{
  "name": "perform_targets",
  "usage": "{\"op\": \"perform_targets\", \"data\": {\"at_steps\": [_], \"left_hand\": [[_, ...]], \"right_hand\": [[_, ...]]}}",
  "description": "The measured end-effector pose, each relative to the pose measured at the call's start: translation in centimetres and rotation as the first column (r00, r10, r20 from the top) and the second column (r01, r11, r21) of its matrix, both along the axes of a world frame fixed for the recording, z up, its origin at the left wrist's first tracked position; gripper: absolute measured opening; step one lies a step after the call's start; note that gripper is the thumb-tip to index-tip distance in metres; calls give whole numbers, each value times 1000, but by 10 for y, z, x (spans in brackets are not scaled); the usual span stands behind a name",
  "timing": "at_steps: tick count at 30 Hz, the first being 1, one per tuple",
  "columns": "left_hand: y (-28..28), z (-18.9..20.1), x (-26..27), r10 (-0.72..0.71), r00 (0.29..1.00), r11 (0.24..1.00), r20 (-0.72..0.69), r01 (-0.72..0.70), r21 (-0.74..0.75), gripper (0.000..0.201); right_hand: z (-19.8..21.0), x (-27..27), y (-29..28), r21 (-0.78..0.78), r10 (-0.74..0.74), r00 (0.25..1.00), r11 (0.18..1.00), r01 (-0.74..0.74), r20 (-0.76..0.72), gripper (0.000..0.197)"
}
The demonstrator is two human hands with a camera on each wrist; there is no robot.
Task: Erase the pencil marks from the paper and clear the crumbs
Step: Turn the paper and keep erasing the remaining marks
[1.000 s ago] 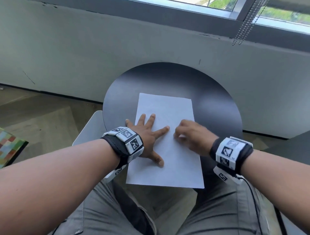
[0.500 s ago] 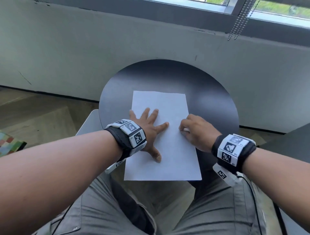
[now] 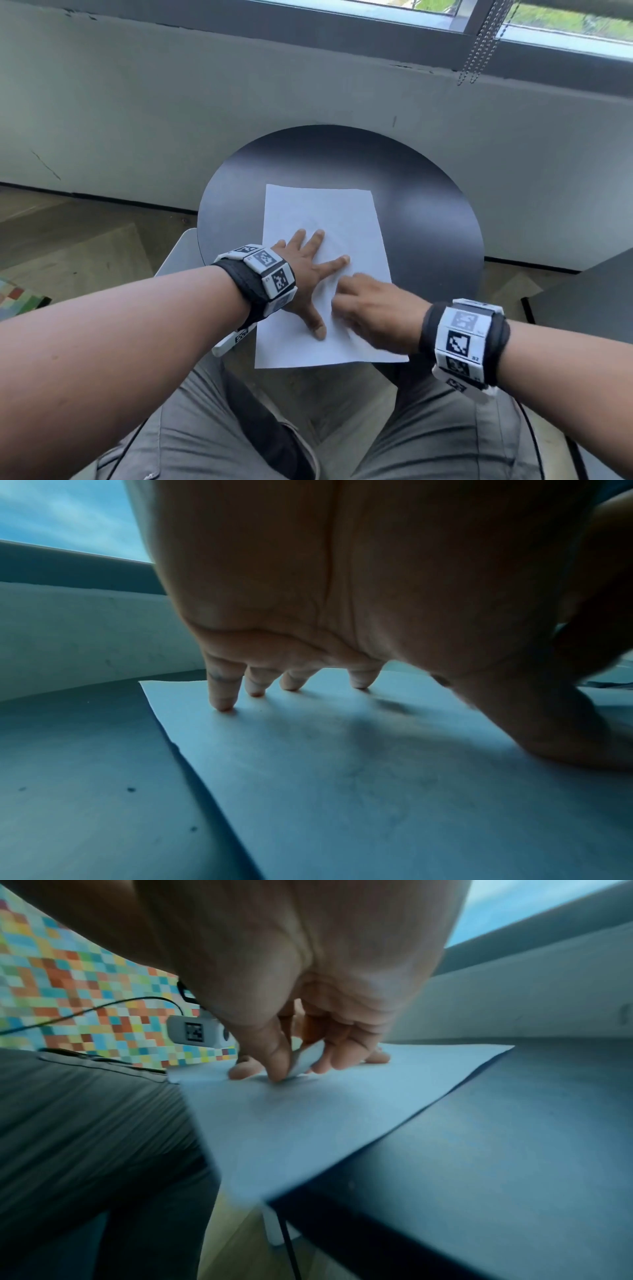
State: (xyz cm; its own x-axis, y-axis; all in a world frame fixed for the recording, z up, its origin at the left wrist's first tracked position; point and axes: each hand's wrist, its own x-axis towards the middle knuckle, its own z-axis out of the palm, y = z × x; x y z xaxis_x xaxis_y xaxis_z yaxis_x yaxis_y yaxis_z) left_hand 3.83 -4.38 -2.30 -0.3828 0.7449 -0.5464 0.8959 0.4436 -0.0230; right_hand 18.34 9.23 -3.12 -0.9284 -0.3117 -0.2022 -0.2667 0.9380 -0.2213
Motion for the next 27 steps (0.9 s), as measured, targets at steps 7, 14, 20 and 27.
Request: {"op": "perform_targets", "data": {"at_steps": [7, 14, 20, 27], "left_hand": [[1, -1, -1, 2, 1000, 1000, 6, -2, -22, 141], [2, -2, 0, 1, 1000, 1000, 2, -1, -17, 143], [-11, -6, 1, -136, 991, 988, -16, 137, 71, 130], [-7, -8, 4, -108, 994, 992, -5, 108, 61, 136]], "right_hand": [[6, -19, 30, 67, -357, 933, 931, 360, -53, 12], [7, -4, 10, 7, -62, 998, 998, 62, -1, 14], [9, -22, 53, 110, -443, 896, 890, 442, -18, 12], [13, 13, -4, 93, -97, 993, 990, 103, -68, 29]]}}
